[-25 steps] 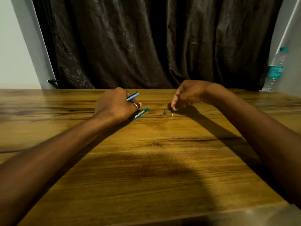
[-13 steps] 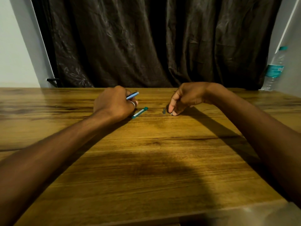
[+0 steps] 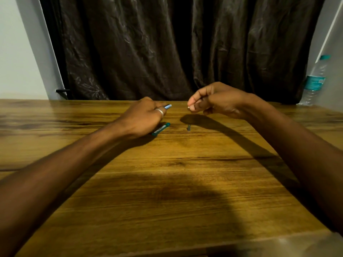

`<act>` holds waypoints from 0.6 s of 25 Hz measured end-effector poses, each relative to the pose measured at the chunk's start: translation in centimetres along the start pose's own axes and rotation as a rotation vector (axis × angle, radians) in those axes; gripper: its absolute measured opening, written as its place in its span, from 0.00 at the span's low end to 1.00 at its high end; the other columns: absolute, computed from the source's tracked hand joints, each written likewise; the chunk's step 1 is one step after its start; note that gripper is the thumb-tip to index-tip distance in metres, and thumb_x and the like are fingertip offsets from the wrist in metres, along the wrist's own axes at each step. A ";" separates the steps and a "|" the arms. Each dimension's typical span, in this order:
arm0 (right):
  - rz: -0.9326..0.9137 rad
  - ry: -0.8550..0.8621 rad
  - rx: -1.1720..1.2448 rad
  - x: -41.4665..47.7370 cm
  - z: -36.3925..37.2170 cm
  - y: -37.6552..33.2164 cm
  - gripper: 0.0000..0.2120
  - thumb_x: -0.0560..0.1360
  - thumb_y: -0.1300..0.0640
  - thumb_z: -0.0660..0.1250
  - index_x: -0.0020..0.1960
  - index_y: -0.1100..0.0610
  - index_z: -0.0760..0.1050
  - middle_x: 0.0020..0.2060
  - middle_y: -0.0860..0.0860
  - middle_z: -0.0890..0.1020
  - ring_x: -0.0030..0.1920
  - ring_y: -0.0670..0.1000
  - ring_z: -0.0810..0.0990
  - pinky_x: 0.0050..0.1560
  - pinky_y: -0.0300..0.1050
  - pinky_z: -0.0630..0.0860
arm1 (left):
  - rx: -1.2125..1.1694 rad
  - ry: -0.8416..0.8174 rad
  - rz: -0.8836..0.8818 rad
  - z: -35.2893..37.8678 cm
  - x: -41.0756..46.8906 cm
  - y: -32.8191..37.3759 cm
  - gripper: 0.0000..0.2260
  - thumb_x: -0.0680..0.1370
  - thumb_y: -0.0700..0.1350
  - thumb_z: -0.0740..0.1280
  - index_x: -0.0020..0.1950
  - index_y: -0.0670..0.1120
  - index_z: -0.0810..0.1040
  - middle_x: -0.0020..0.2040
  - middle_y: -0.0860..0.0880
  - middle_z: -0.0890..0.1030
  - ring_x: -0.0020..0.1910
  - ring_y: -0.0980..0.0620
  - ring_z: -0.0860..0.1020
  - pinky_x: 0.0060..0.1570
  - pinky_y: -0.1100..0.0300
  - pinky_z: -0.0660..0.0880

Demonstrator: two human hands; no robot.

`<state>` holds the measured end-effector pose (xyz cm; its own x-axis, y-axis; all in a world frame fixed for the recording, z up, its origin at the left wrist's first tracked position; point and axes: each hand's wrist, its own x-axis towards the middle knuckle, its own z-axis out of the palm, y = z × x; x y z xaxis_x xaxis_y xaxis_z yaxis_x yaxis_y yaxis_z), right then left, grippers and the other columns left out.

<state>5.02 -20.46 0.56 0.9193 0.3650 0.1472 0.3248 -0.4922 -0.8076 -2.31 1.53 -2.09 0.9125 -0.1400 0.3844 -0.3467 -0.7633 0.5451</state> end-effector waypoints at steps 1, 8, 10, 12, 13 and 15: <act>-0.001 0.008 0.042 0.0 0.0 -0.1 0.08 0.74 0.67 0.73 0.48 0.55 0.84 0.41 0.50 0.88 0.45 0.45 0.85 0.40 0.38 0.75 | -0.036 -0.011 0.004 0.1 0.1 0.0 0.16 0.84 0.44 0.57 0.70 0.48 0.77 0.55 0.45 0.77 0.48 0.54 0.75 0.50 0.58 0.71; -0.063 0.002 0.181 -0.2 1.2 -0.6 0.09 0.73 0.67 0.73 0.50 0.56 0.83 0.42 0.52 0.87 0.47 0.48 0.86 0.42 0.39 0.77 | -0.142 -0.045 0.068 -0.4 0.2 -0.8 0.16 0.81 0.43 0.66 0.69 0.51 0.77 0.50 0.58 0.79 0.45 0.64 0.77 0.41 0.77 0.72; -0.074 -0.010 0.194 -0.1 1.4 -0.5 0.09 0.72 0.66 0.75 0.49 0.55 0.82 0.42 0.52 0.87 0.47 0.49 0.85 0.42 0.40 0.76 | -0.268 -0.038 0.050 -0.4 0.3 -1.1 0.14 0.79 0.42 0.69 0.65 0.51 0.81 0.54 0.51 0.84 0.50 0.57 0.83 0.51 0.67 0.79; -0.079 -0.007 0.205 0.0 1.5 -0.4 0.10 0.71 0.66 0.75 0.50 0.55 0.81 0.42 0.53 0.87 0.46 0.49 0.85 0.41 0.40 0.76 | -0.357 -0.032 0.010 -0.5 0.4 -1.2 0.13 0.78 0.41 0.70 0.62 0.50 0.83 0.54 0.45 0.86 0.53 0.50 0.84 0.56 0.52 0.80; -0.081 -0.005 0.211 0.0 1.5 -0.4 0.11 0.71 0.66 0.75 0.50 0.55 0.80 0.43 0.53 0.87 0.46 0.48 0.85 0.41 0.40 0.76 | -0.377 -0.038 -0.008 -0.5 0.4 -1.1 0.12 0.78 0.40 0.70 0.61 0.50 0.83 0.54 0.44 0.86 0.52 0.50 0.83 0.56 0.51 0.79; -0.087 -0.005 0.230 -0.1 1.5 -0.5 0.11 0.72 0.66 0.75 0.51 0.55 0.80 0.43 0.53 0.88 0.46 0.48 0.86 0.41 0.40 0.76 | -0.388 -0.058 -0.025 -0.5 0.3 -1.0 0.12 0.78 0.40 0.71 0.60 0.51 0.83 0.55 0.45 0.86 0.52 0.52 0.83 0.50 0.59 0.80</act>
<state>4.47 -19.04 0.12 0.8887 0.4025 0.2194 0.3430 -0.2662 -0.9008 -1.76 2.60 -2.10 0.9284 -0.1682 0.3314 -0.3710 -0.4733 0.7990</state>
